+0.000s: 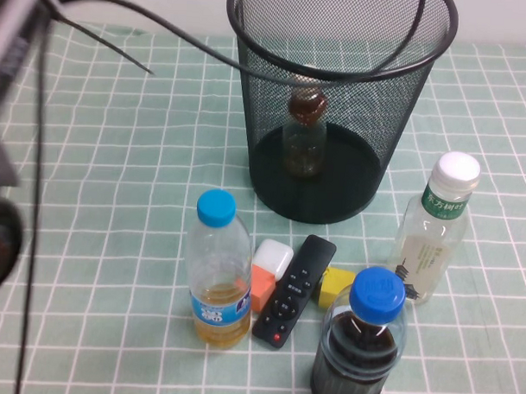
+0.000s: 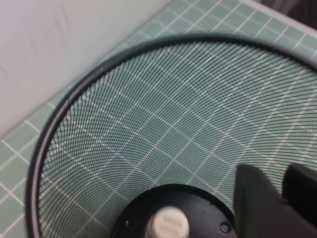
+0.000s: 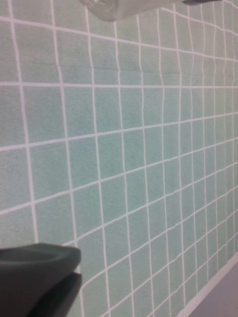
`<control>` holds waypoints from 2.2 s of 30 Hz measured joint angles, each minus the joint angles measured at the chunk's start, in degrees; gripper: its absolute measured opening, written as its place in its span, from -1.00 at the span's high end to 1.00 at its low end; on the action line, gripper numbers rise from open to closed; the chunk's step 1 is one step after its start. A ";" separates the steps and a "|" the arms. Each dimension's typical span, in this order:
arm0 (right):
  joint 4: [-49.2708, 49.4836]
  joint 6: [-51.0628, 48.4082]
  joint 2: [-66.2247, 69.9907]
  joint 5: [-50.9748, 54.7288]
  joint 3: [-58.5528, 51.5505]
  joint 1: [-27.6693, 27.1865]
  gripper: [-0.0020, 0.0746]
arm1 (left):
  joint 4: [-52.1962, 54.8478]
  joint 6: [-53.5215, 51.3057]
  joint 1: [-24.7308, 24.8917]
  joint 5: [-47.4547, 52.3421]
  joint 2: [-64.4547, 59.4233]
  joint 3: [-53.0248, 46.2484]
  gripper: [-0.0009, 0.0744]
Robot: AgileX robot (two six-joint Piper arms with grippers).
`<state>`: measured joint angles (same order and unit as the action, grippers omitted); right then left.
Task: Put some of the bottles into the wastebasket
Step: Pick up a bottle from the table with right arm
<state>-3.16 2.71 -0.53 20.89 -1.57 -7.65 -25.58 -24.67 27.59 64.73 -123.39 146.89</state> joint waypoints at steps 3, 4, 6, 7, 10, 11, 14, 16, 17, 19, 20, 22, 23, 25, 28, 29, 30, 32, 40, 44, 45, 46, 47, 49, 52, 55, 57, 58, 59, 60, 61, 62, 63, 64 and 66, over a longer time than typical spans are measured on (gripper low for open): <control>0.00 0.00 0.00 0.00 0.00 0.00 0.97 | 1.10 0.52 0.00 3.54 5.96 -0.27 0.87; 0.00 0.00 0.00 0.00 0.00 0.00 0.97 | 1.39 0.63 0.00 3.88 8.32 -0.95 0.91; 0.00 0.00 0.00 0.00 0.00 0.00 0.97 | 2.01 0.75 0.00 4.45 12.81 -2.86 0.95; 0.00 0.00 0.00 0.00 0.00 0.00 0.97 | 2.73 0.75 0.00 4.99 15.42 -4.19 0.96; 0.00 0.00 0.00 0.00 0.00 0.00 0.97 | 7.73 0.84 0.23 6.98 23.49 -9.03 0.97; 0.00 0.00 0.00 0.00 0.00 0.00 0.97 | 9.85 1.13 0.23 7.39 26.25 -10.97 0.97; 0.00 0.00 0.00 0.00 0.00 0.00 0.97 | 15.65 2.23 0.23 6.53 34.72 -18.06 0.98; 0.00 0.00 -0.04 0.00 0.00 0.00 0.97 | 18.70 3.48 0.23 3.54 40.96 -24.33 0.98; 0.00 0.00 -0.04 0.00 0.00 0.00 0.97 | 19.94 4.19 0.23 1.29 44.73 -28.41 0.98; 0.00 0.00 -0.13 0.00 0.00 0.00 0.97 | 21.46 5.44 0.23 -3.18 52.73 -37.67 0.98; 0.00 0.00 -0.13 0.00 0.00 0.00 0.97 | 21.93 6.40 0.23 -5.69 56.88 -42.75 0.98; 0.00 0.00 -0.13 0.00 0.00 0.00 0.97 | 22.48 8.12 0.23 -10.19 64.32 -52.40 0.98; 0.00 0.00 -0.13 0.00 0.00 0.00 0.97 | 22.56 9.22 0.23 -12.79 68.32 -57.95 0.98; 0.00 0.00 -0.13 0.00 0.00 0.00 0.97 | 22.98 11.50 0.23 -18.29 75.18 -67.93 0.98; 0.00 0.00 -0.13 0.00 0.00 0.00 0.97 | 25.58 16.23 0.23 -25.67 84.29 -82.16 0.98; 0.00 0.00 -0.24 0.00 0.00 0.00 0.97 | 27.41 17.80 0.23 -27.82 86.88 -86.56 0.98; 0.00 0.00 -0.28 0.00 0.00 0.00 0.97 | 28.68 18.94 0.23 -29.24 89.17 -90.49 0.98; 0.00 0.00 -0.27 0.00 0.00 0.00 0.97 | 30.92 20.17 0.23 -31.64 93.08 -96.97 0.98; 0.00 0.00 -0.27 0.00 0.00 0.00 0.97 | 35.11 20.48 0.23 -33.47 99.89 -109.75 0.98; 0.00 0.00 -0.27 0.00 0.00 0.00 0.97 | 35.11 20.48 0.23 -32.59 100.01 -110.92 0.98; 0.00 0.00 -0.27 0.00 0.00 0.00 0.97 | 35.11 20.48 0.23 -32.46 100.14 -111.21 0.98; 0.00 0.00 -0.27 0.00 0.00 0.00 0.97 | 35.11 20.61 0.23 -32.46 100.27 -111.69 0.98; 0.00 0.00 -0.27 0.00 0.00 0.00 0.97 | 35.11 21.16 0.23 -32.82 100.50 -112.48 0.98; 0.00 0.00 -0.27 0.00 0.00 0.00 0.97 | 36.53 23.31 0.23 -34.69 101.14 -115.11 0.98; 0.00 0.00 -0.27 0.00 0.00 0.00 0.97 | 37.48 26.20 -0.91 -39.72 104.08 -121.07 0.98; 0.00 0.00 -0.27 0.00 0.00 0.00 0.97 | 36.02 26.60 -5.03 -46.02 109.68 -128.51 0.98; 0.00 0.00 -0.27 0.00 0.00 0.00 0.97 | 34.08 26.60 -9.37 -50.05 113.74 -133.20 0.98; 0.00 0.00 -0.27 0.00 0.00 0.00 0.97 | 32.84 26.48 -11.75 -52.17 115.98 -135.61 0.98; 0.00 0.00 -0.27 0.00 0.00 0.00 0.97 | 31.59 26.06 -14.17 -54.09 118.19 -137.82 0.98; 0.00 0.00 -0.27 0.00 0.00 0.00 0.97 | 30.66 25.85 -16.47 -55.81 120.24 -139.74 0.98; 0.00 0.00 -0.27 0.00 0.00 0.00 0.97 | 30.22 25.71 -18.19 -56.88 122.03 -141.39 0.98; 0.00 0.00 -0.27 0.00 0.00 0.00 0.97 | 29.70 25.71 -20.09 -57.79 123.19 -142.71 0.98; 0.00 0.00 -0.27 0.00 0.00 0.00 0.97 | 29.13 25.71 -21.63 -58.15 123.66 -143.84 0.98; 0.00 0.00 -0.27 0.00 0.00 0.00 0.97 | 28.53 25.71 -22.65 -58.50 123.82 -144.61 0.98; 0.00 0.00 -0.27 0.00 0.00 0.00 0.97 | 27.24 25.71 -24.11 -58.66 123.92 -146.50 0.98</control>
<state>-3.16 2.71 -0.80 20.89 -1.57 -7.65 1.66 1.04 3.47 6.07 0.53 0.39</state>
